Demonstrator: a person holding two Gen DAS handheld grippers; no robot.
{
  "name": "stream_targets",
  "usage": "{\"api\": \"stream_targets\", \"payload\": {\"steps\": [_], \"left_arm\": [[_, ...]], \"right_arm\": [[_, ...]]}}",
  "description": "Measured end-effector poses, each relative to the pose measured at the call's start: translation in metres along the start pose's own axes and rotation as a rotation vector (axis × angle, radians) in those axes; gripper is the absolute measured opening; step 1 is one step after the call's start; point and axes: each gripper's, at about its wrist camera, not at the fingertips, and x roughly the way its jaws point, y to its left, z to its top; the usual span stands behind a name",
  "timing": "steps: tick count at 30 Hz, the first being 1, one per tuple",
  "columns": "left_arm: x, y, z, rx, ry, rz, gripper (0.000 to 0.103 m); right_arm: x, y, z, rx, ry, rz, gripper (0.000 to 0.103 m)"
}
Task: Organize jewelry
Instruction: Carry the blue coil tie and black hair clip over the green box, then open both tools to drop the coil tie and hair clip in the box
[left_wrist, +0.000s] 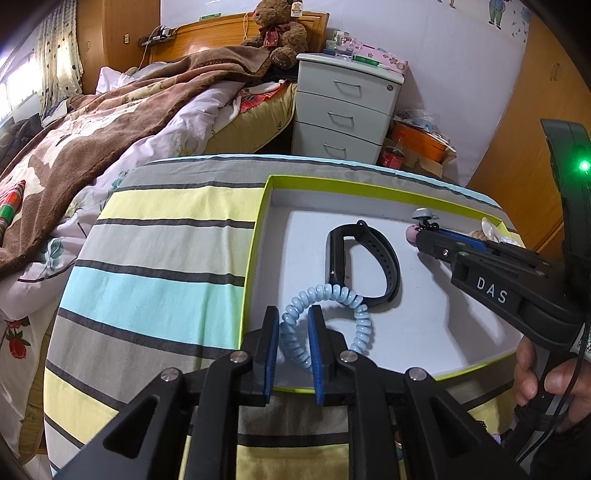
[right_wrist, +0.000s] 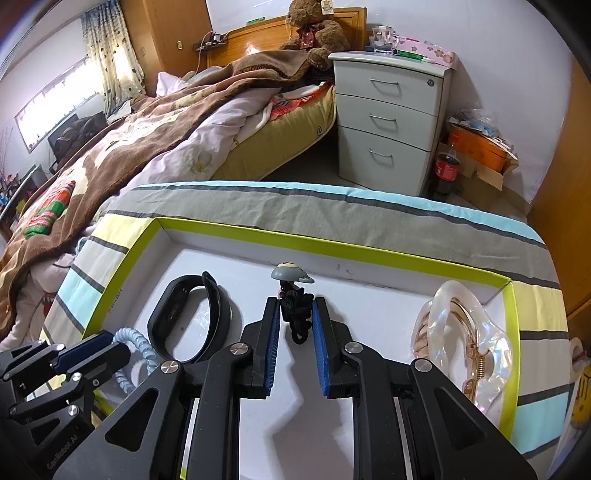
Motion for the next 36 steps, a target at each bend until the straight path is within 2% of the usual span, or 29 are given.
{"api": "stream_targets", "payload": {"steps": [4,15,17,19,36], "left_arm": [[-0.001,-0.001,0.000,-0.001,0.003,-0.008,0.022],[-0.010,-0.004,-0.002,0.008,-0.003,-0.020,0.034],[-0.014,-0.004,-0.003,0.008,-0.009,-0.011,0.042],[-0.019,-0.004,-0.003,0.004,-0.019,-0.005,0.045],[-0.074,-0.005,-0.022,0.000,-0.094,-0.012,0.047]], "right_arm": [[-0.002,-0.001,0.001,0.001,-0.007,0.011,0.035],[-0.015,-0.003,0.001,0.017,-0.027,0.004,0.036],[-0.020,-0.002,0.001,0.019,-0.035,0.007,0.036],[-0.025,-0.001,0.000,0.019,-0.043,0.007,0.036],[-0.095,0.017,-0.027,0.030,-0.152,0.041,0.037]]}}
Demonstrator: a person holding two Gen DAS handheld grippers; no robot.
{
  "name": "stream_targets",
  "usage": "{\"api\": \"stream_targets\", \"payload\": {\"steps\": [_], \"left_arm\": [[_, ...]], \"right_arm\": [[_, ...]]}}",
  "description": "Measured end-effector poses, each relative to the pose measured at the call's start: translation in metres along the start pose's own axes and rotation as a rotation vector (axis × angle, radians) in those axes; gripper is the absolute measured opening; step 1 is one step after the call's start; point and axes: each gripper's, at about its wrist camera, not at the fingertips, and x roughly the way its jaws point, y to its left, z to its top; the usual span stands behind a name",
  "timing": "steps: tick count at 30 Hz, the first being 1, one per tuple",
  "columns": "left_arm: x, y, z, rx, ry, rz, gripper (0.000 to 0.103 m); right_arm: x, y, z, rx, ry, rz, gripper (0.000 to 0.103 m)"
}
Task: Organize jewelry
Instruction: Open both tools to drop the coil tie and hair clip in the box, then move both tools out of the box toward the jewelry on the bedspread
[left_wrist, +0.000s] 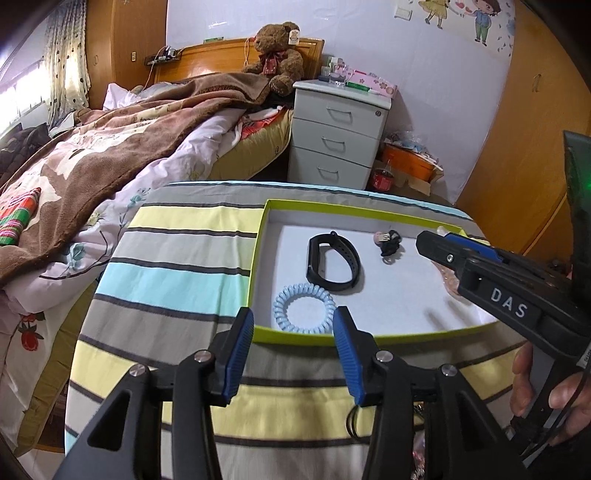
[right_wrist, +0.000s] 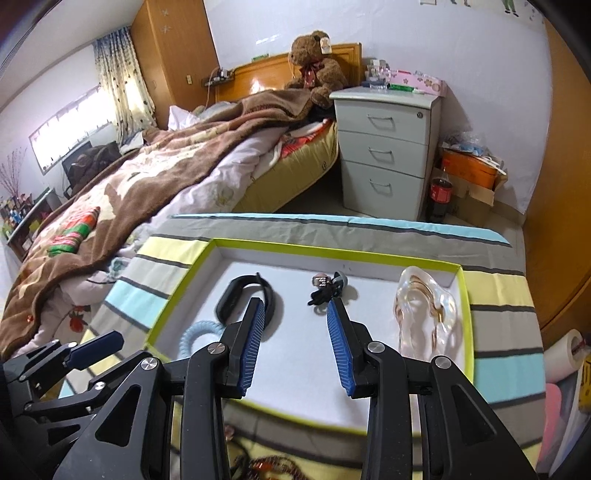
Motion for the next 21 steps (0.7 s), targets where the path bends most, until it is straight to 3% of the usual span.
{"api": "stream_targets", "payload": {"steps": [9,21], "left_arm": [[-0.031,-0.001,-0.025,0.013,-0.041,-0.021,0.049],[-0.045,0.007,-0.064,-0.008,-0.031,-0.139,0.052]], "right_arm": [[-0.037,-0.002,-0.037,0.031,-0.050,0.013,0.037],[-0.055,-0.024,-0.098,0.061,-0.008,-0.021,0.037]]}}
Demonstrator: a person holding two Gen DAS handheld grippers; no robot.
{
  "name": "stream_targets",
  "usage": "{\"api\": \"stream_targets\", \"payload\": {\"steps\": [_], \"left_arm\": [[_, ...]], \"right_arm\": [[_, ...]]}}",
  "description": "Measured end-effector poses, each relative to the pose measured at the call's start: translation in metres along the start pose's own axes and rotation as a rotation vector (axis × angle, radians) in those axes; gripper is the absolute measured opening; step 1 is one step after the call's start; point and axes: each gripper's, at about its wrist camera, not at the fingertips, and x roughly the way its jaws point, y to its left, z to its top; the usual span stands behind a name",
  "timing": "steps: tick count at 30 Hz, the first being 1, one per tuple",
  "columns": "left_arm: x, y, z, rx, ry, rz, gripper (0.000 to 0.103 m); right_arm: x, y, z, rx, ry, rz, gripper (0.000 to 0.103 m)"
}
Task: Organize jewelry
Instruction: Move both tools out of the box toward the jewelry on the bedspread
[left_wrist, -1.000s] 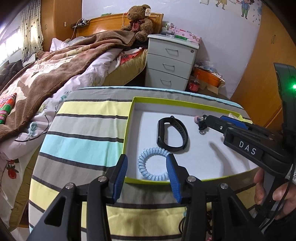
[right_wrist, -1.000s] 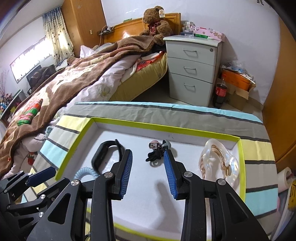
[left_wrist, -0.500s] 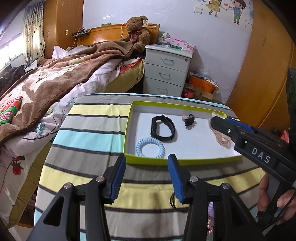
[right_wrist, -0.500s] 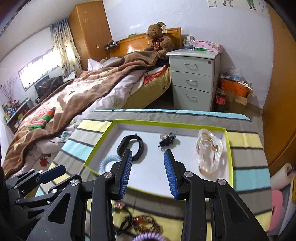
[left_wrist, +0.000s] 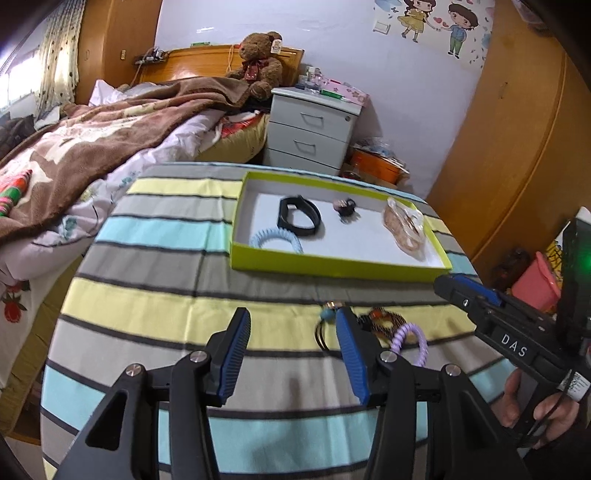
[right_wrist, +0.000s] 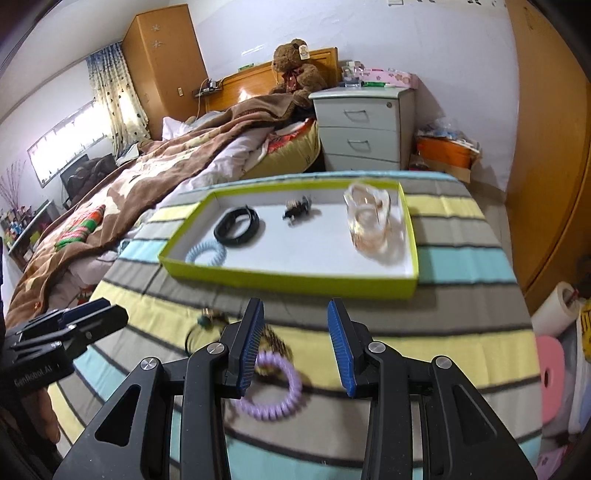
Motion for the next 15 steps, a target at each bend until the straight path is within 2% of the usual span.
{"api": "stream_targets", "payload": {"steps": [4,7,10,15], "left_arm": [[0.002,0.005,-0.011,-0.030,0.022,-0.007,0.054],[0.003,0.008,-0.018,-0.035,0.038,-0.002,0.056],[0.002,0.010,-0.024,-0.032,0.047,0.001,0.061],[0.002,0.014,-0.033,-0.045,0.065,-0.009,0.061]], "right_arm": [[0.006,-0.002,-0.014,-0.008,0.040,0.009,0.038],[0.010,-0.005,-0.020,0.000,0.062,0.035,0.050],[0.013,-0.004,-0.025,-0.013,0.075,0.031,0.050],[0.021,-0.001,-0.030,-0.038,0.110,0.020,0.050]]}}
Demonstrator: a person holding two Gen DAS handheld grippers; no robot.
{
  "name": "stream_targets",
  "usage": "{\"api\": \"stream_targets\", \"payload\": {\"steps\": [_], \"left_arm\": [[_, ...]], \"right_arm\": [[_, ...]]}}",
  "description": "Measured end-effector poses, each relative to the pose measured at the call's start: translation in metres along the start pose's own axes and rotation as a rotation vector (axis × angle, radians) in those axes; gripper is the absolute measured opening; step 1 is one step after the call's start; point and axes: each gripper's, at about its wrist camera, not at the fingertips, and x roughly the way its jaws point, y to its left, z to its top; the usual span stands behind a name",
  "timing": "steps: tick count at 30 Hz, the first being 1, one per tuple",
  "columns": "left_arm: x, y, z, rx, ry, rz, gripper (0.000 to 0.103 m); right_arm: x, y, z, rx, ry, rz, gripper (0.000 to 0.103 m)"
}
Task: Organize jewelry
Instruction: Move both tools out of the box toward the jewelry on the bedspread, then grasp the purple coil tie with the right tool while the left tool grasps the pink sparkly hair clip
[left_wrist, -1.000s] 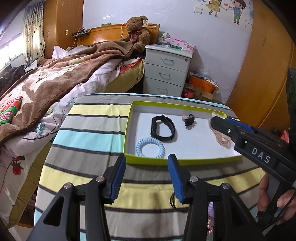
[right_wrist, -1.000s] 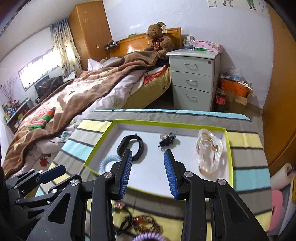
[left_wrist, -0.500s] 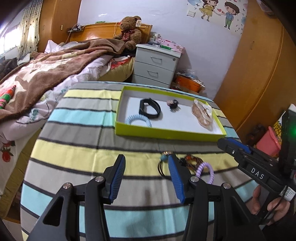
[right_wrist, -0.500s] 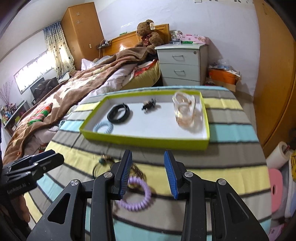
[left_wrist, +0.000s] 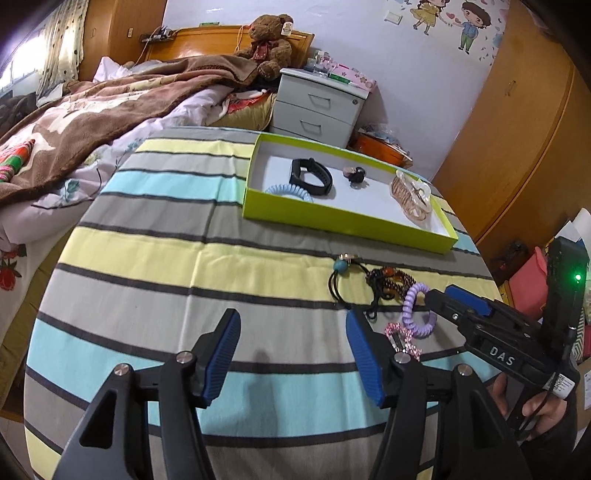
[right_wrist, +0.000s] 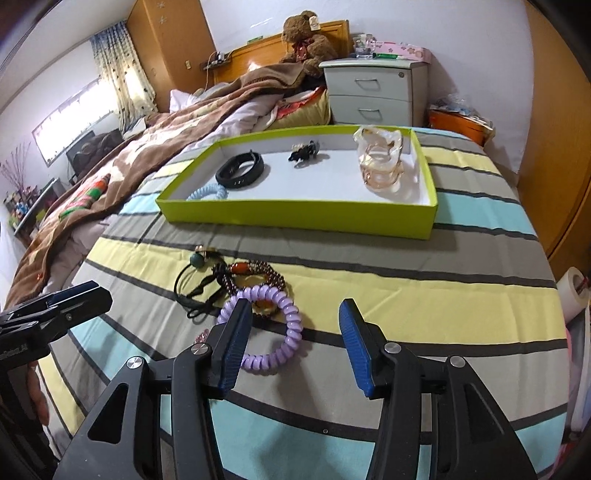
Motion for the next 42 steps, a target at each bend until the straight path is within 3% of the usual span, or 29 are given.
{"api": "stream_targets", "payload": {"steps": [9,14,18,42], "left_arm": [[0.001,-0.007,-0.009,0.018,0.028,-0.011,0.061],[0.002,-0.014,-0.011,0.029,0.035,-0.009,0.061],[0.003,-0.019,-0.014,0.038,0.047,0.003,0.061],[0.033,-0.083,-0.022,0.160,0.119,-0.004,0.061]], "right_arm": [[0.002,0.004,-0.006,-0.030,0.015,-0.022,0.047],[0.002,0.009,-0.007,-0.067,0.025,-0.041,0.024],[0.001,0.008,-0.008,-0.072,0.027,-0.053,0.012],[-0.057,-0.030,-0.019,0.048,-0.109,-0.039,0.010]]}}
